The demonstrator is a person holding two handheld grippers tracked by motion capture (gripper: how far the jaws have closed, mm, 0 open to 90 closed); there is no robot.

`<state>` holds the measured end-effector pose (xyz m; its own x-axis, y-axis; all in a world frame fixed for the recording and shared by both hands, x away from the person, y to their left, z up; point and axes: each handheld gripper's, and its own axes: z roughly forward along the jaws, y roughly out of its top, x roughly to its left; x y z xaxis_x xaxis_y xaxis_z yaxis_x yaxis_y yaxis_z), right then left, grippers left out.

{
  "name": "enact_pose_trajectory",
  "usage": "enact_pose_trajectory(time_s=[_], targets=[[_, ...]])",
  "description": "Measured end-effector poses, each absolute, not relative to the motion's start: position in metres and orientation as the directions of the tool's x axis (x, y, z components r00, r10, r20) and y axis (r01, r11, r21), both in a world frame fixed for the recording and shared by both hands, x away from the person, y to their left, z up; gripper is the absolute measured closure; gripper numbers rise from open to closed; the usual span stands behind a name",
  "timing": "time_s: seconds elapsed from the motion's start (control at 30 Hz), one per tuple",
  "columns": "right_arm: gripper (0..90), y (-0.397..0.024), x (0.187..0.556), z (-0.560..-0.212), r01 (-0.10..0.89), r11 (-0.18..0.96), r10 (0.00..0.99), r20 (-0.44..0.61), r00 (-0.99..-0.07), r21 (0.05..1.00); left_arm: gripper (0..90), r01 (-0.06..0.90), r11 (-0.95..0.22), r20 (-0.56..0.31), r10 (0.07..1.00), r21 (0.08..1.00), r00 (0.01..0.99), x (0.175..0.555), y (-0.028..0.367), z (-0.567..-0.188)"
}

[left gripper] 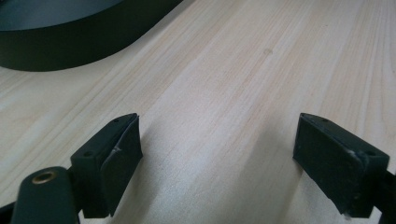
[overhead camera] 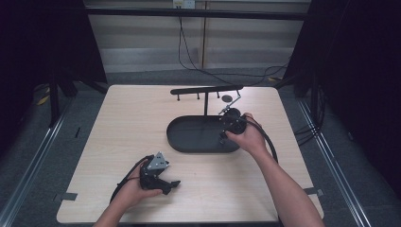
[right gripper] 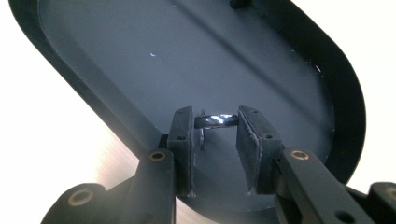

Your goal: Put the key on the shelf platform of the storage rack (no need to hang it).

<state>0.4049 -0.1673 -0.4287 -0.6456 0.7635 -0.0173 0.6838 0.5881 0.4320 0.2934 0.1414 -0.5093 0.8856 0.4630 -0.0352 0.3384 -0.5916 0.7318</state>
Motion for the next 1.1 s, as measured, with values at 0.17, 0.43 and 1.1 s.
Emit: enact_pose_trajectory(time_s=[0.17, 0.43, 1.1], targets=[[68.1, -0.167, 0.404, -0.432, 0.684, 0.589, 0.763, -0.018, -0.646, 0.430, 14.8, 0.338, -0.593, -0.035, 0.463, 0.731, 0.886, 0.293, 0.141, -0.509], [68.0, -0.167, 0.405, -0.436, 0.686, 0.582, 0.765, -0.007, -0.644, 0.437, 14.8, 0.336, -0.599, -0.031, 0.460, 0.727, 0.887, 0.294, 0.142, -0.509], [67.9, -0.164, 0.414, -0.453, 0.688, 0.568, 0.775, -0.013, -0.632, 0.452, 14.8, 0.335, -0.599, -0.030, 0.460, 0.727, 0.887, 0.294, 0.142, -0.509]])
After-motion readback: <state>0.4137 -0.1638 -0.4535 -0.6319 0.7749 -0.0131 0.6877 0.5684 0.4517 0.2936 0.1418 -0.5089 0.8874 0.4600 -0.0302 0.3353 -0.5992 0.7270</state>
